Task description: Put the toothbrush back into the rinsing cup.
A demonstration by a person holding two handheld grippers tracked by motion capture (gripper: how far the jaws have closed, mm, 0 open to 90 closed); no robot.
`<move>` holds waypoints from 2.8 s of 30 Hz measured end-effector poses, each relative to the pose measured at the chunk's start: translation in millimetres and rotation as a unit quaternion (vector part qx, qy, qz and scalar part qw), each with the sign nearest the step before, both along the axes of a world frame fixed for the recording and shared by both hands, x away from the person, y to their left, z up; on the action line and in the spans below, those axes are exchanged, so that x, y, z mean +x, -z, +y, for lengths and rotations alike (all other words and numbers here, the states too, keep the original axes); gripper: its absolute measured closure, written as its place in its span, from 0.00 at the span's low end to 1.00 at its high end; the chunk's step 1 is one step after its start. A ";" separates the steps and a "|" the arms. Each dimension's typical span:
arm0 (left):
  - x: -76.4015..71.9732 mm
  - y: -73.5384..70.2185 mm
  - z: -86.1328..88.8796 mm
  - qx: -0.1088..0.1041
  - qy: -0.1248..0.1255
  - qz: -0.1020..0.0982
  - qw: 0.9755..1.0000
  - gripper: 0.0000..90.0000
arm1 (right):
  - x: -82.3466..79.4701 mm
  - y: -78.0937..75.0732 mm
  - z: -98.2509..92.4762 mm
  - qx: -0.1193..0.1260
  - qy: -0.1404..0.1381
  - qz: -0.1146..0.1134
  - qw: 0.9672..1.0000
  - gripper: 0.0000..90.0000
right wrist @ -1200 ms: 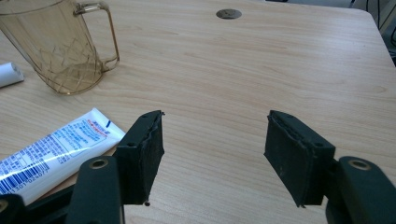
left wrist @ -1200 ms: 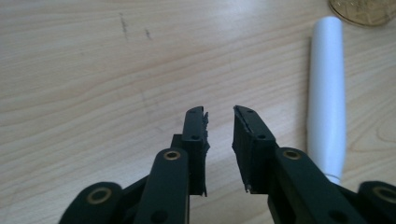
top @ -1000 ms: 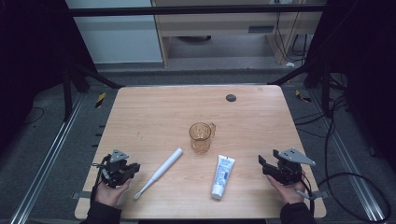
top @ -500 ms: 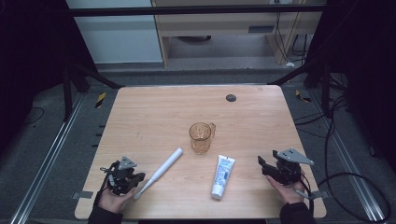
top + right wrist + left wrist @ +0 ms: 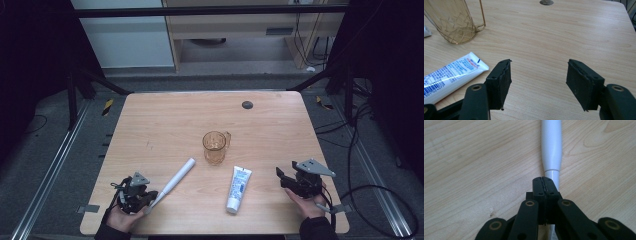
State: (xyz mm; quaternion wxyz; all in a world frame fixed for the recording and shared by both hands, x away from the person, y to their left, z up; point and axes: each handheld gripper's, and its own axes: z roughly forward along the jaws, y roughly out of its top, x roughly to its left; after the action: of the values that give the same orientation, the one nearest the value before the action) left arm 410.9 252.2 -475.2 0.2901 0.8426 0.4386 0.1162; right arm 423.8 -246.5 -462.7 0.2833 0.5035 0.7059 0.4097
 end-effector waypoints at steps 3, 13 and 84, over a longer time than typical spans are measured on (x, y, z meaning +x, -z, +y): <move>-2.1 1.0 -1.7 0.001 0.003 0.002 1.000 1.00 | 0.3 0.4 0.1 -0.002 0.000 0.000 1.000 0.40; -5.9 1.7 -8.6 0.001 0.017 0.004 1.000 1.00 | 0.6 0.5 0.4 -0.001 -0.001 0.000 1.000 0.40; 108.2 -12.1 -55.1 0.027 0.032 -0.063 0.997 1.00 | 6.6 5.4 4.9 -0.011 -0.004 0.005 1.000 0.40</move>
State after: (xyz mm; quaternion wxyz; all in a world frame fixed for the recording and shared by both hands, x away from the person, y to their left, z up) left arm 519.0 197.1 -463.2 0.2974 0.8551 0.3887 0.1712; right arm 430.4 -241.6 -468.1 0.2840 0.4994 0.7138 0.4006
